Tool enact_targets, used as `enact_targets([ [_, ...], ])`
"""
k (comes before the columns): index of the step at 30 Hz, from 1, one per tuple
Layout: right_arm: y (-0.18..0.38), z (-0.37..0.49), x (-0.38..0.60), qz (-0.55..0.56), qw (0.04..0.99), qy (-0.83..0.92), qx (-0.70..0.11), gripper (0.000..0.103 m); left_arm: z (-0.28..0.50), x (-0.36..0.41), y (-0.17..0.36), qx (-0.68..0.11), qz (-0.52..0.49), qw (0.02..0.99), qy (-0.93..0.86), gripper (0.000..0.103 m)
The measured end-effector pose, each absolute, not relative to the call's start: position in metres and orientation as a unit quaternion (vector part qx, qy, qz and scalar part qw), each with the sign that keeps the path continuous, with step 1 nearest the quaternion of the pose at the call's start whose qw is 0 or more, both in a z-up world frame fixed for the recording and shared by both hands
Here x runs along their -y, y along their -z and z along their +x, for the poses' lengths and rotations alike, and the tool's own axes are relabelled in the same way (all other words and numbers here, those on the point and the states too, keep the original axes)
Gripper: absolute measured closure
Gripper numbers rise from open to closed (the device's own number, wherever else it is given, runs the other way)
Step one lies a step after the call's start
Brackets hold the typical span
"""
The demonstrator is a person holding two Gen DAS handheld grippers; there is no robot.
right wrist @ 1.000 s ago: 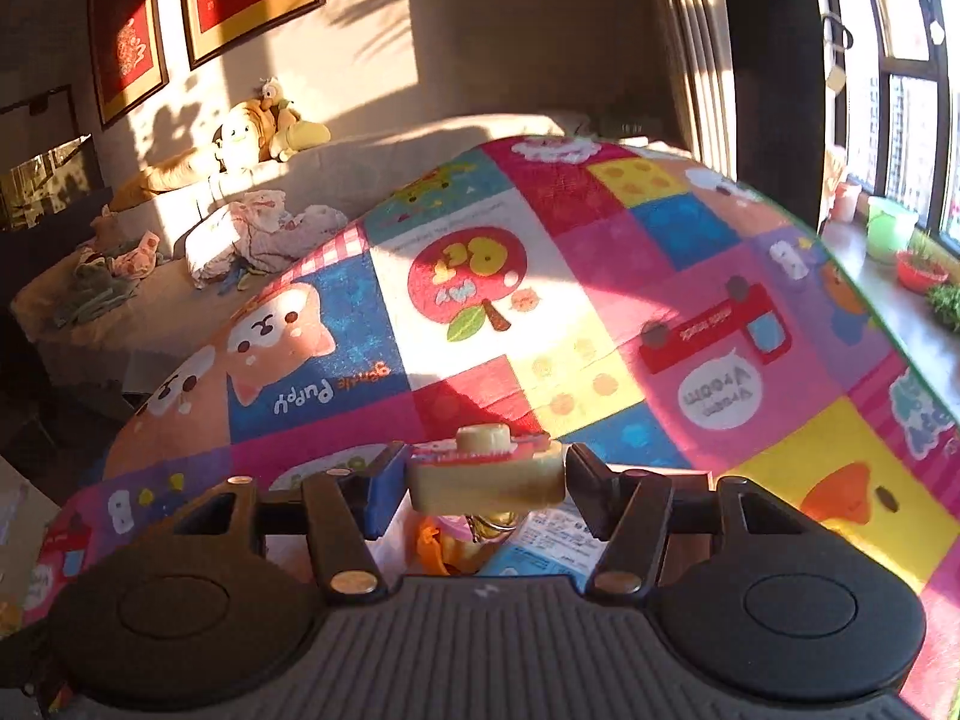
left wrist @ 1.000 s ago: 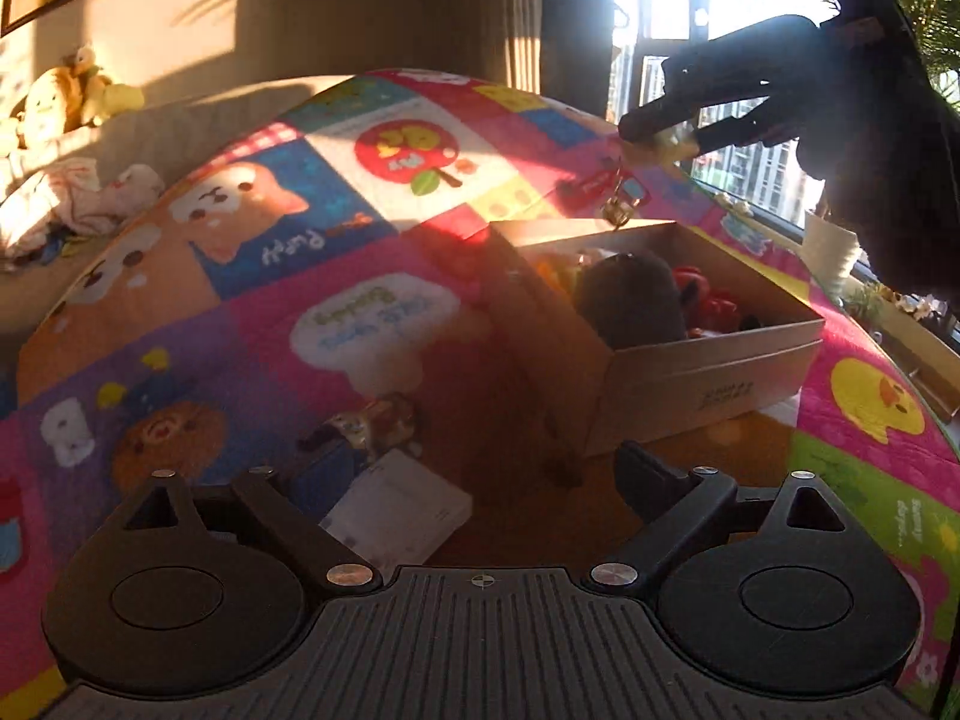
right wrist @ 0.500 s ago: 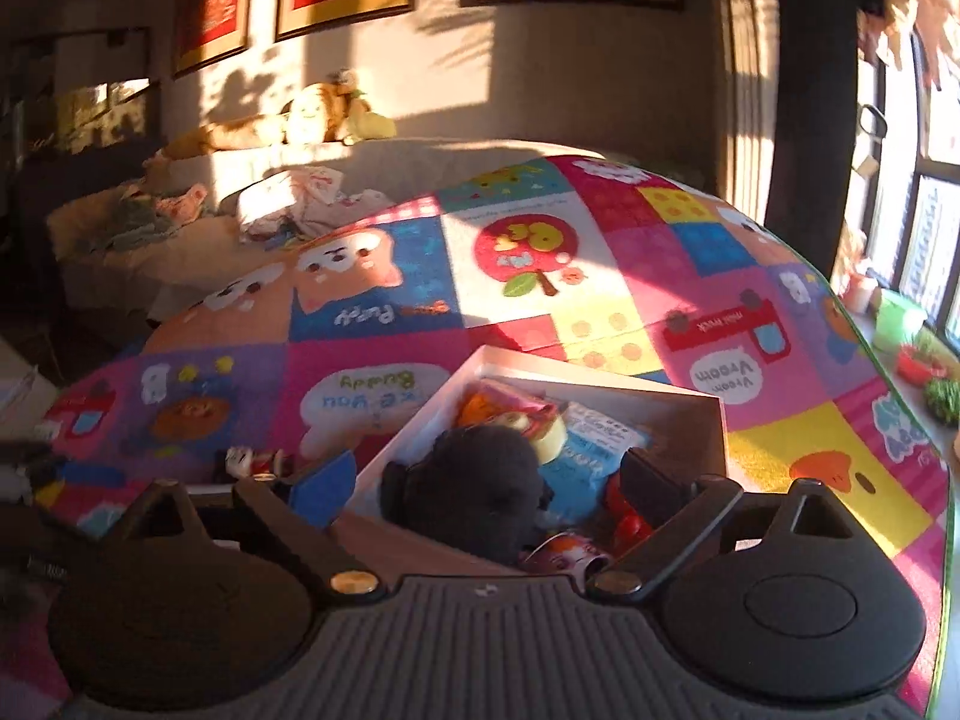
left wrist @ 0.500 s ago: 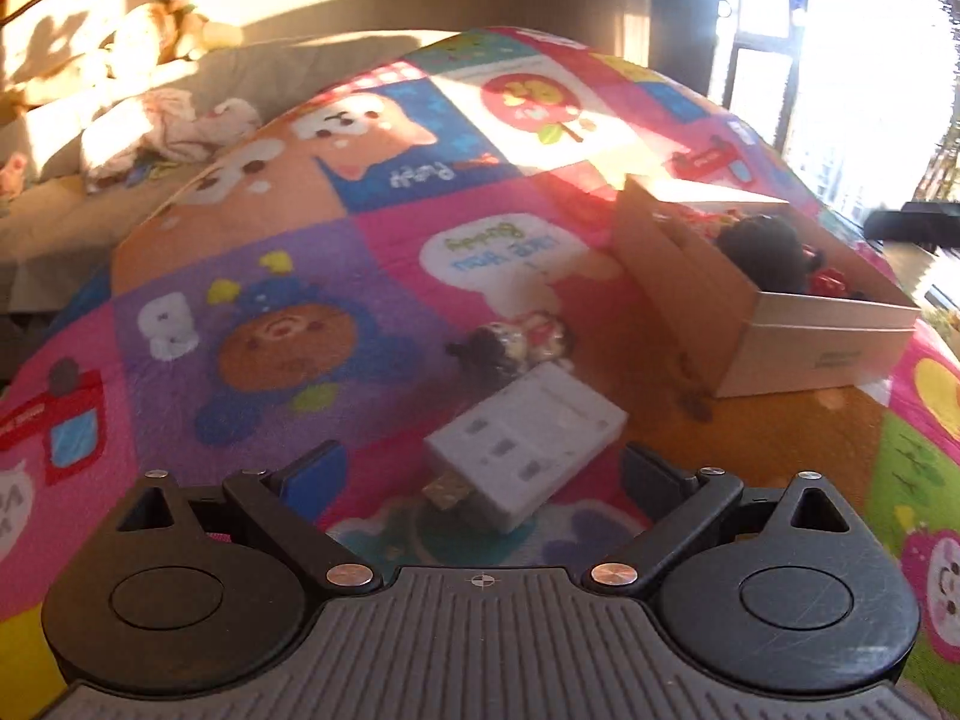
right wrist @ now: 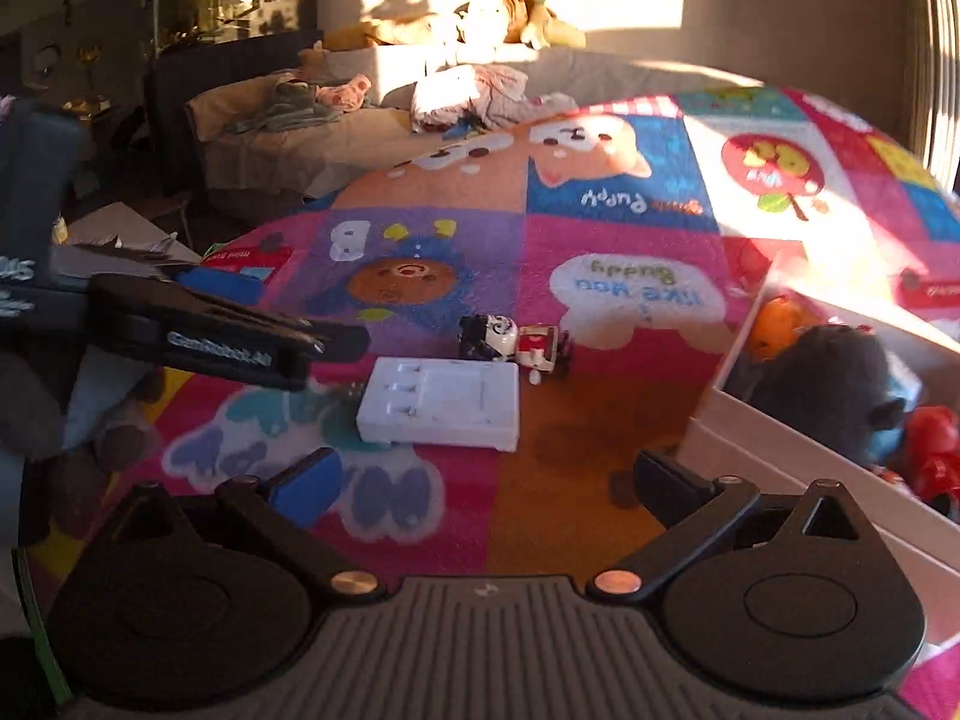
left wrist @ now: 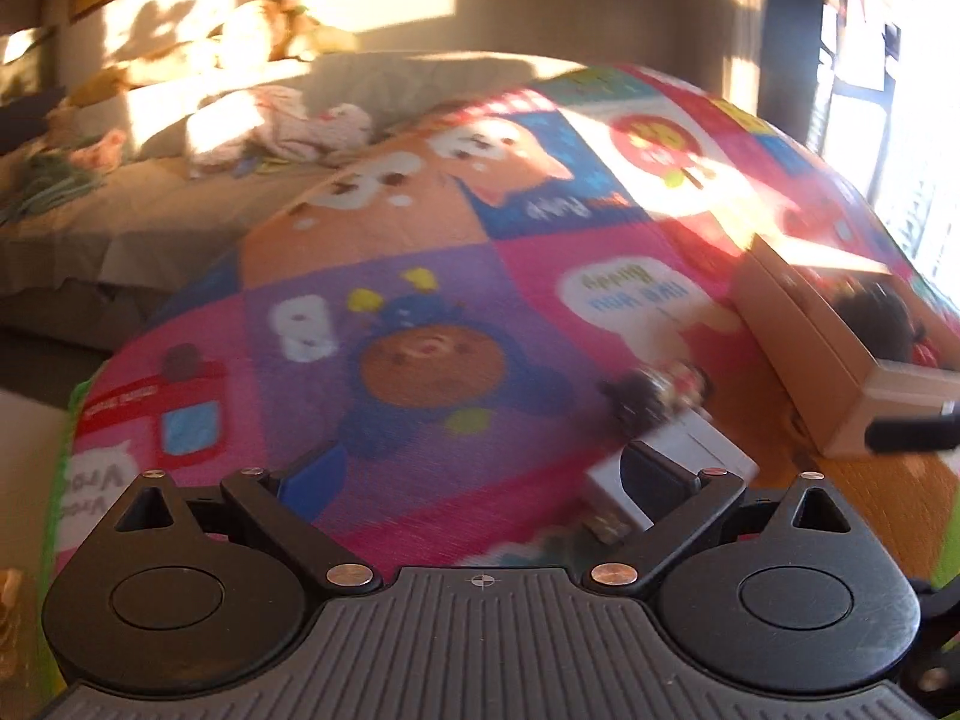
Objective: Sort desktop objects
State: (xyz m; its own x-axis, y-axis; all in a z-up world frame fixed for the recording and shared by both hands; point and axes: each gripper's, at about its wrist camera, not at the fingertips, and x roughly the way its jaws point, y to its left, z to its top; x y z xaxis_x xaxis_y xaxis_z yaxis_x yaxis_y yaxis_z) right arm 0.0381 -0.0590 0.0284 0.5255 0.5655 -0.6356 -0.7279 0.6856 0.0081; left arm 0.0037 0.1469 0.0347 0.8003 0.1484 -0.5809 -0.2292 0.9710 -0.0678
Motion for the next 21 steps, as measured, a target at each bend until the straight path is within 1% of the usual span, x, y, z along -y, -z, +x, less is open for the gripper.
enact_targets([
  [3, -0.023, 0.052, 0.036, -0.124, 0.859, -0.369, -0.333, 0.0, -0.002, -0.168, -0.041, -0.286, -0.101, 0.944, -0.131, 0.002],
  [7, -0.01, 0.068, 0.007, -0.131, 0.852, -0.36, -0.358, 0.0, -0.009, -0.188, -0.048, -0.273, -0.115, 0.942, -0.156, 0.002],
  [11, -0.004, 0.073, -0.005, -0.139, 0.853, -0.36, -0.352, 0.001, -0.013, -0.199, -0.048, -0.271, -0.124, 0.94, -0.166, 0.001],
  [12, -0.003, 0.072, -0.007, -0.15, 0.85, -0.365, -0.349, 0.005, -0.013, -0.2, -0.047, -0.273, -0.127, 0.939, -0.167, 0.001],
  [13, -0.002, 0.071, -0.009, -0.161, 0.844, -0.372, -0.351, 0.014, -0.013, -0.201, -0.046, -0.274, -0.13, 0.938, -0.167, 0.001],
  [15, -0.008, 0.069, -0.002, -0.157, 0.836, -0.383, -0.359, 0.023, -0.014, -0.201, -0.045, -0.276, -0.135, 0.938, -0.163, 0.001],
  [21, -0.038, 0.063, 0.078, -0.109, 0.838, -0.39, -0.365, 0.023, -0.014, -0.19, -0.044, -0.279, -0.128, 0.942, -0.137, 0.001],
])
